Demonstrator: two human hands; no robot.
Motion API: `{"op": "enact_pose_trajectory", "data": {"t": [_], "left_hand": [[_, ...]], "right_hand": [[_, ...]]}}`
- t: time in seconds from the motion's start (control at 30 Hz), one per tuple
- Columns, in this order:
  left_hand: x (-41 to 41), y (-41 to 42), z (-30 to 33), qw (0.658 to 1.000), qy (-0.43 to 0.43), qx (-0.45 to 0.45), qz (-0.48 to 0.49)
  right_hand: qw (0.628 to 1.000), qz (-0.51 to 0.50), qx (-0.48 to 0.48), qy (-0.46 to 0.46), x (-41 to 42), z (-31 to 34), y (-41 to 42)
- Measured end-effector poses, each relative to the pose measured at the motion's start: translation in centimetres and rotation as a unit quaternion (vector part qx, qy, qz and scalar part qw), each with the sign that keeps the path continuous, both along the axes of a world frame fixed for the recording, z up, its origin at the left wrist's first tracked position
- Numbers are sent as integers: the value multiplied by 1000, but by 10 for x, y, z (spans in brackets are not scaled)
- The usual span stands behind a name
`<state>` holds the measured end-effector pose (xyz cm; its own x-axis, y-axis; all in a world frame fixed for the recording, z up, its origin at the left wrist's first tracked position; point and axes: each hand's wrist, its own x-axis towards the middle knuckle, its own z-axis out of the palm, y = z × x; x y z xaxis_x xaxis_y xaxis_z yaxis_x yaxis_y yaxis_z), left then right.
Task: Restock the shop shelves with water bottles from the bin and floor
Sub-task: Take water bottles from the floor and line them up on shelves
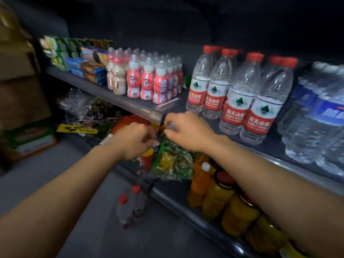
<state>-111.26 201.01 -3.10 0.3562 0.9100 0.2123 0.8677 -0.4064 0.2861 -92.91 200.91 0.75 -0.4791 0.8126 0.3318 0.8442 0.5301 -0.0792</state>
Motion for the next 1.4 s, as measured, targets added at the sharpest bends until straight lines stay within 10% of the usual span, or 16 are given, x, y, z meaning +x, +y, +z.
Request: {"op": "enact_pose_trajectory", "data": {"t": [0.77,1.4], "left_hand": [[-105,-54,-344,913,63,-385,121],[-107,-39,-343,923,36,-365,116]], "right_hand": [[967,61,-226,-96,-128,-321,44],[972,75,-221,21,-113,-325,46]]}}
